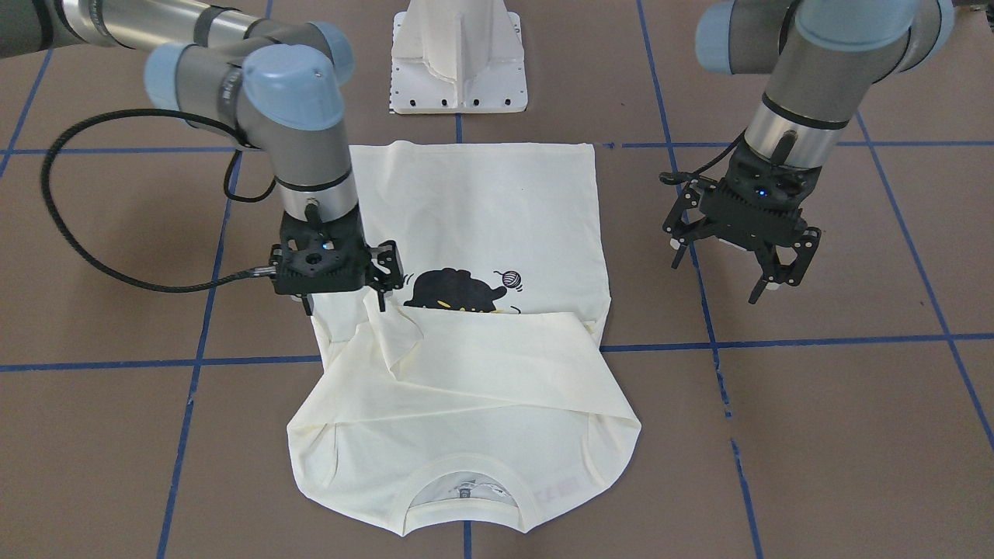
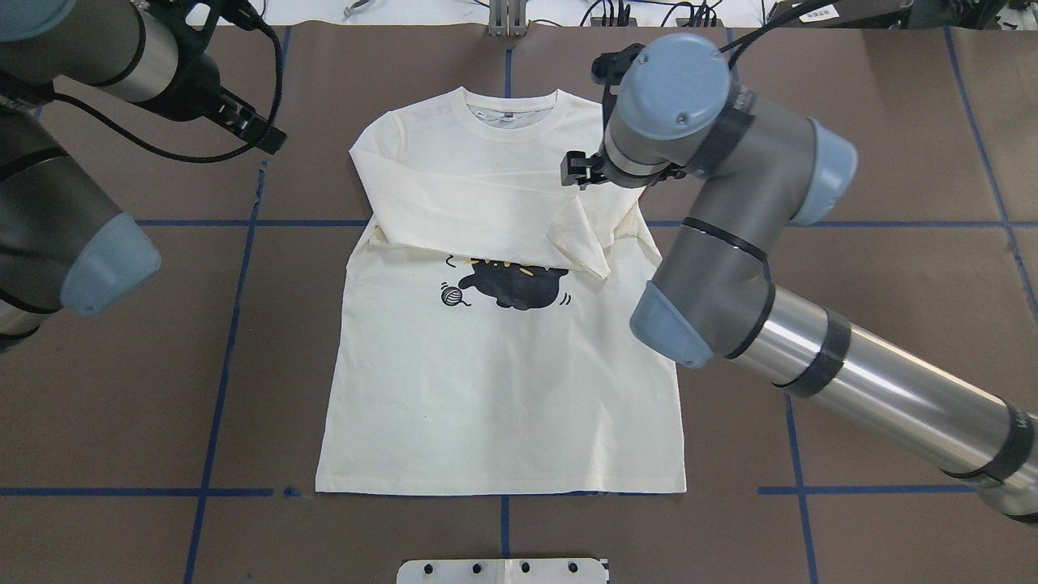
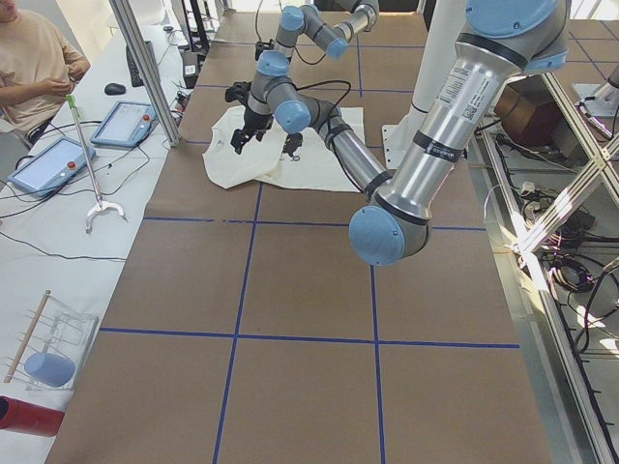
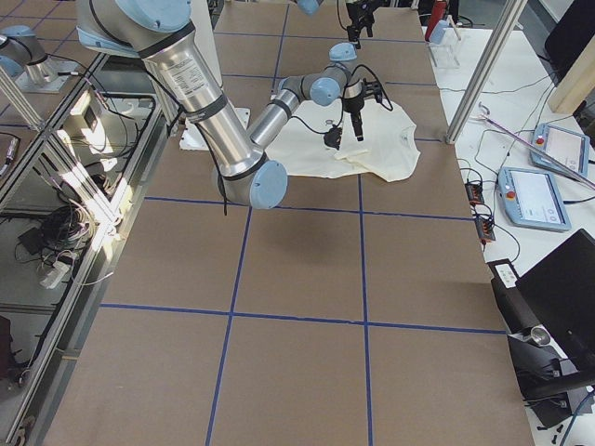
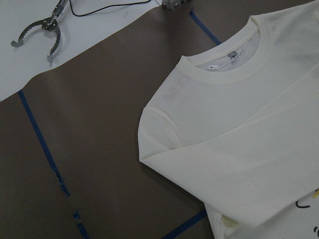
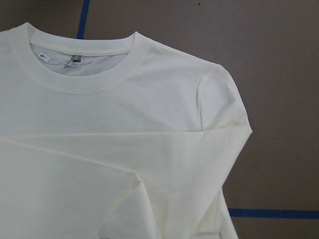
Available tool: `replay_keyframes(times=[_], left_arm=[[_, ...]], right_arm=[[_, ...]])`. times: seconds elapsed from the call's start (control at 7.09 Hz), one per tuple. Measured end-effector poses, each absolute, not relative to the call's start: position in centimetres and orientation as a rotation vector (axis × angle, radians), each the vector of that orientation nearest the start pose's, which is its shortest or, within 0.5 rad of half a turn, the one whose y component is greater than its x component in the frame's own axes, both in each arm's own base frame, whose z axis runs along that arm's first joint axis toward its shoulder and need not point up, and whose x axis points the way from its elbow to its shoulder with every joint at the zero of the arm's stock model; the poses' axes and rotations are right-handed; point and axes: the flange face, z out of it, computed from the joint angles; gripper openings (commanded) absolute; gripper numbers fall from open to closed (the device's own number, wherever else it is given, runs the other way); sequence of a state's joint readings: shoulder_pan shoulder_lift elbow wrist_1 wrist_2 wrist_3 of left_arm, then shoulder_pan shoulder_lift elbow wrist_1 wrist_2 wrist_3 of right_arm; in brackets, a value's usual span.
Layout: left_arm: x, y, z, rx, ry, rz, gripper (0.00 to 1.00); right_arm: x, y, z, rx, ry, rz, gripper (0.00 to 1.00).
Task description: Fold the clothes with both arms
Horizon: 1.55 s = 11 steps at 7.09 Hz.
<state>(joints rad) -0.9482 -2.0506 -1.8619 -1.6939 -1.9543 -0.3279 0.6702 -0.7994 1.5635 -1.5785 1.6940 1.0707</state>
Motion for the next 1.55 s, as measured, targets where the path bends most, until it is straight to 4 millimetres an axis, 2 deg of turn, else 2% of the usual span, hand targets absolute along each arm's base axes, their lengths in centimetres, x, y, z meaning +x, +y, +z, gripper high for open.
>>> replay_keyframes(times=[0.14,0.28,0.42,0.56,0.71,0.99,1.13,1.27,1.41,1.55], left_arm=[[27.6,-55.3,24.8,0.626,0.730,0.447,1.00],[27.5,-55.3,24.8,0.624,0.732,0.448,1.00],[27.5,-55.3,24.8,0.623,0.734,0.445,1.00],[27.5,-55.3,24.8,0.621,0.735,0.442,1.00],[27.5,-55.3,24.8,0.620,0.735,0.440,1.00],[27.6,-55.3,24.9,0.617,0.737,0.438,1.00],[27.6,-55.3,24.9,0.616,0.737,0.436,1.00],[27.6,-55.2,24.9,0.615,0.737,0.434,1.00],[27.6,-55.2,24.9,0.614,0.738,0.433,1.00],[27.6,-55.2,24.9,0.613,0.738,0.429,1.00]], right_arm=[[-52.6,-54.6,18.6,0.318,-0.665,0.149,0.92],[-55.7,-54.6,18.1,0.325,-0.630,0.166,0.91],[-57.9,-54.2,18.6,0.340,-0.590,0.170,0.90],[-59.5,-53.8,19.5,0.352,-0.554,0.166,0.87],[-60.7,-53.2,20.4,0.363,-0.524,0.154,0.79],[-62.5,-52.0,21.5,0.384,-0.484,0.128,0.71],[-63.0,-51.7,21.9,0.392,-0.468,0.118,0.52],[-63.3,-51.5,22.3,0.400,-0.454,0.106,0.23],[-63.4,-51.5,22.5,0.404,-0.445,0.094,0.00],[-63.4,-51.6,22.6,0.406,-0.438,0.082,0.00]])
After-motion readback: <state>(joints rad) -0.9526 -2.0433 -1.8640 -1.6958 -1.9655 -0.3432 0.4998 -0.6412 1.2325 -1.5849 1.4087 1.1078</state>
